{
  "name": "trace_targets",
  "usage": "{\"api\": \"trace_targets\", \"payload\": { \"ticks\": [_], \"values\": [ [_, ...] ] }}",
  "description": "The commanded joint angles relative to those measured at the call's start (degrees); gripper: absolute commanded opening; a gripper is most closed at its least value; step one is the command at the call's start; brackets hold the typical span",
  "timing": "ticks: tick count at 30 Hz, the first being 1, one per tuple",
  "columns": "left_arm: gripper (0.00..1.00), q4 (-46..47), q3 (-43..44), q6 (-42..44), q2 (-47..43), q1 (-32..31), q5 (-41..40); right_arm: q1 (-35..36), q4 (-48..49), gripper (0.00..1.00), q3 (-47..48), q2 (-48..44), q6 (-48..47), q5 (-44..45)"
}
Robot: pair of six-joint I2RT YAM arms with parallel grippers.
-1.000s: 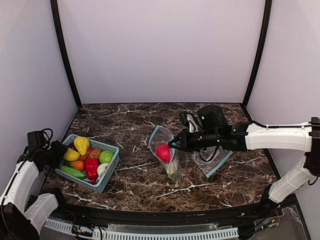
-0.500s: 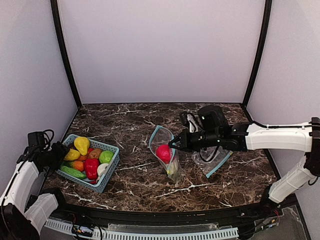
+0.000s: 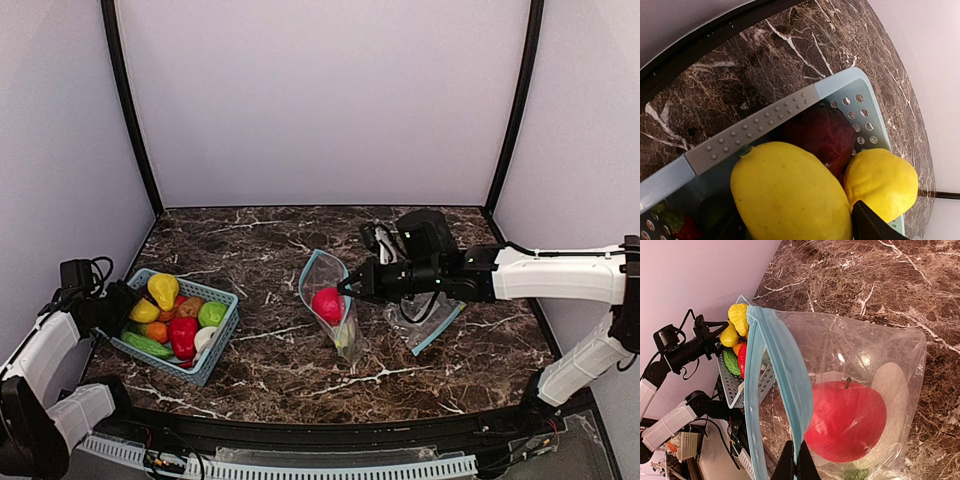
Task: Place the food in the zip-top bag and seal the zipper
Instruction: Pick up the fake fruit from the bin, then place the fake fruit in the zipper food storage bag.
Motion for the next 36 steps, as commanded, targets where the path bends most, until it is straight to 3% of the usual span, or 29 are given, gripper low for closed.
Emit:
{"api": "trace_targets", "payload": {
  "ticks": [1, 10, 16, 24, 27, 31, 36],
  "values": [
    [0.68, -1.8, 0.3, 0.6, -1.3, 0.4, -0.8, -0.7, 1.9, 0.0, -0.1, -0.6, -0.3, -0.2],
    [0.53, -4.2, 0.3, 1.5, -4.3, 0.5, -1.1, -0.9, 2.0, 0.0, -0.1, -0.4, -0.3, -0.5],
    [0.51, -5.7, 1.8, 1.7, -5.6, 0.5, -0.7, -0.9, 2.0, 0.0, -0.5, -1.1, -0.2, -0.3],
    [0.49, -16.6, 16.4, 11.8, -5.3, 0.5, -2.2, -1.0, 1.7, 0.0, -0.7, -1.7, -0.6, 0.0],
    [0.48, -17.1, 19.5, 13.2, -7.1, 0.5, 1.4, -1.0, 1.7, 0.0, -0.5, -1.4, -0.6, -0.4],
    [0.45, -14.4, 20.0, 11.4, -8.6, -0.2, 12.2, -1.0, 1.9, 0.0, 0.5, -0.5, -0.9, -1.1],
    [0.45, -13.5, 22.2, 10.0, -8.4, -8.2, 12.3, -0.9, 2.0, 0.0, 1.7, 0.8, -1.3, -2.1]
  ]
}}
